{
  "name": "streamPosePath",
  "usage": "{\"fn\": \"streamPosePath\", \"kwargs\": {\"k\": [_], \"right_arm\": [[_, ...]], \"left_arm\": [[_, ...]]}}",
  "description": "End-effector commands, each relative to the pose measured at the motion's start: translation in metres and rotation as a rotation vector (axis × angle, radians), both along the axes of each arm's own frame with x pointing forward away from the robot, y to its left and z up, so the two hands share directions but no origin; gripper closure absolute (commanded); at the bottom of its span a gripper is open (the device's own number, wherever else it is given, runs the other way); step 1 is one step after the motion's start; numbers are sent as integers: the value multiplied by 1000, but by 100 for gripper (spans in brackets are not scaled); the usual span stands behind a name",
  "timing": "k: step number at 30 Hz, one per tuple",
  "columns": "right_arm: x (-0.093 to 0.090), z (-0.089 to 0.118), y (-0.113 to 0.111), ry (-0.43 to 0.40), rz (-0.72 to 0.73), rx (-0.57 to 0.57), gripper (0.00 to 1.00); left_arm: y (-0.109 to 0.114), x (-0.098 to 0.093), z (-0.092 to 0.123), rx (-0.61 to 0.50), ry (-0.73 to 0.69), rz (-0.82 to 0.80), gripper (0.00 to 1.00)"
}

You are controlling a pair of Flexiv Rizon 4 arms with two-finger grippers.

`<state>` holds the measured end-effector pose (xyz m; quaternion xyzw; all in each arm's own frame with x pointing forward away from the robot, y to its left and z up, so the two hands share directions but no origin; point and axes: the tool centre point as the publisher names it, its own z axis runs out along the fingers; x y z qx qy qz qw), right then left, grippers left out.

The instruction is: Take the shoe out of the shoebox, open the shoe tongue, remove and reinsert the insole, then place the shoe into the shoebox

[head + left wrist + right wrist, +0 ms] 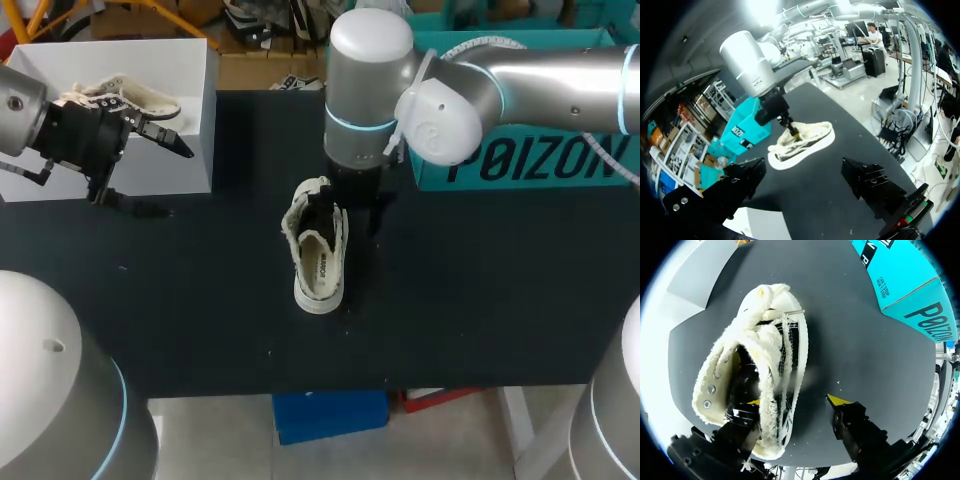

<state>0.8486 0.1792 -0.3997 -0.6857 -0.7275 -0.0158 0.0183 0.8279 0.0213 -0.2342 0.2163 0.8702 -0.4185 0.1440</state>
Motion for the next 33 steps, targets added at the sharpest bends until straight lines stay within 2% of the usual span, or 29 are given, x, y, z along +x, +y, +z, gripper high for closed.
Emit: {"fn": "streamPosePath", "kwargs": {"k": [1,3,4,6,7,8,10,33], "right_arm": [[0,-12,3,11,4,8,37],[0,-14,3,17,5,9,39],[0,-15,3,19,5,10,44],[0,-17,3,19,4,9,63],[0,-18,4,20,5,4,78],[0,-20,4,23,5,0,100],[0,-24,3,49,2,3,100],[0,-24,3,49,2,3,100]], "left_arm": [[-1,-1,-1,1,-4,3,0],[-1,-1,-1,1,-4,3,0],[-1,-1,-1,1,-4,3,0],[-1,-1,-1,1,-4,3,0],[-1,-1,-1,1,-4,3,0],[-1,-1,-1,1,-4,3,0],[-1,-1,-1,1,-4,3,0],[-1,-1,-1,1,-4,3,0]]}}
